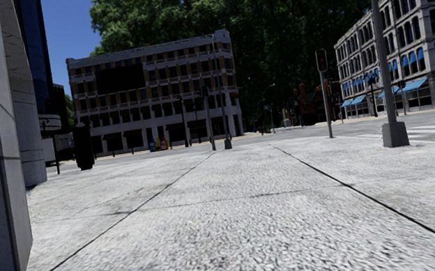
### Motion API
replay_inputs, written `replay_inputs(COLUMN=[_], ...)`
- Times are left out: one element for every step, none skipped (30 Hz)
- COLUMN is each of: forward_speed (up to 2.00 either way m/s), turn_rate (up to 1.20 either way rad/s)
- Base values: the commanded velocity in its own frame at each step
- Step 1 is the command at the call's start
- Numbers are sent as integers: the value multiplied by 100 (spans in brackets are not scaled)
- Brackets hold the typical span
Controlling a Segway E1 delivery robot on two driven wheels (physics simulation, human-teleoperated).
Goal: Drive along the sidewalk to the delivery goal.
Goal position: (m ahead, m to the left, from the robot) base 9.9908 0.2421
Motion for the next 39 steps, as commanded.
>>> replay_inputs(forward_speed=[200,200,200,200,200,200,200,200,200,200,200,200,200,200,200,200,200,200,200,200,200,200,200,200,200,200,200,200,200,200,200,200,200,200,200,200,200,200,200], turn_rate=[32,32,32,32,32,32,32,32,32,32,32,32,32,32,32,32,35,35,35,35,35,29,14,0,0,0,0,0,0,0,0,0,0,0,0,0,0,0,0])
